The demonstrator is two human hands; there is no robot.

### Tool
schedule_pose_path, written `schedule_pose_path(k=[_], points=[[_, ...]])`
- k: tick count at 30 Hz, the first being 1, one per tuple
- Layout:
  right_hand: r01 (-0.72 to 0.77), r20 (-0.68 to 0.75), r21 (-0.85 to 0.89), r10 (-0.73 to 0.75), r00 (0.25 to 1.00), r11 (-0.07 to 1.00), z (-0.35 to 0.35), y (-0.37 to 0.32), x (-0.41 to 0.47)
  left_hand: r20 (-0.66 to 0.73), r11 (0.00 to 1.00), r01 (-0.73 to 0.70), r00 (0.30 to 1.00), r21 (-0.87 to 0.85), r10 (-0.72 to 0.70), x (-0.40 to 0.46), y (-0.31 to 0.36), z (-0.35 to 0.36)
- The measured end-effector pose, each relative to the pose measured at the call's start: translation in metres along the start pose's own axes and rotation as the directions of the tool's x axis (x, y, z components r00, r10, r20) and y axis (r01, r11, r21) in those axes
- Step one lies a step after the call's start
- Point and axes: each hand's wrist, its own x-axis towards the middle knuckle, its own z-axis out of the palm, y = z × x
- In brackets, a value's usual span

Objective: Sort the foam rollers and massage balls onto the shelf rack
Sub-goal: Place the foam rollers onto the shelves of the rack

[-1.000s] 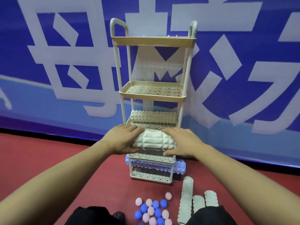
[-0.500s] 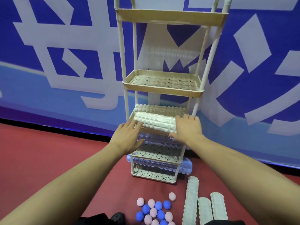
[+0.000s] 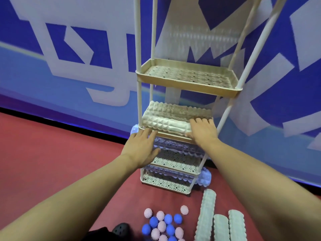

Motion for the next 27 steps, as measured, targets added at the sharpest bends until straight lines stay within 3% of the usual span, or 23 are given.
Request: schedule_pose_path(k=[9,14,19,22,27], points=[[0.074,-0.104,0.162,-0.058,0.993,0.984,-0.001,0.021,-0.036,0.034,1.0,-0.022,0.999,-0.004,0.022,0.0,0.023,-0.012],[0.193,-0.166,0.236,-0.156,0.974,0.952,-0.001,0.029,-0.096,0.051,0.995,-0.071,0.996,-0.068,0.075,-0.007,0.052,-0.012],[0.248,0.135,0.187,-0.275,0.952,0.951,0.045,0.055,-0.16,0.162,0.98,-0.161,0.97,-0.121,0.179,-0.023,0.096,0.023],[0.114,0.379,0.19,-0.18,0.908,0.975,0.088,0.08,-0.187,0.249,0.974,-0.173,0.947,-0.146,0.205,-0.026,0.121,0.06],[-0.143,0.674,0.228,-0.051,0.737,0.963,0.175,0.119,-0.222,0.426,0.967,-0.185,0.872,-0.173,0.243,-0.022,0.158,0.131]])
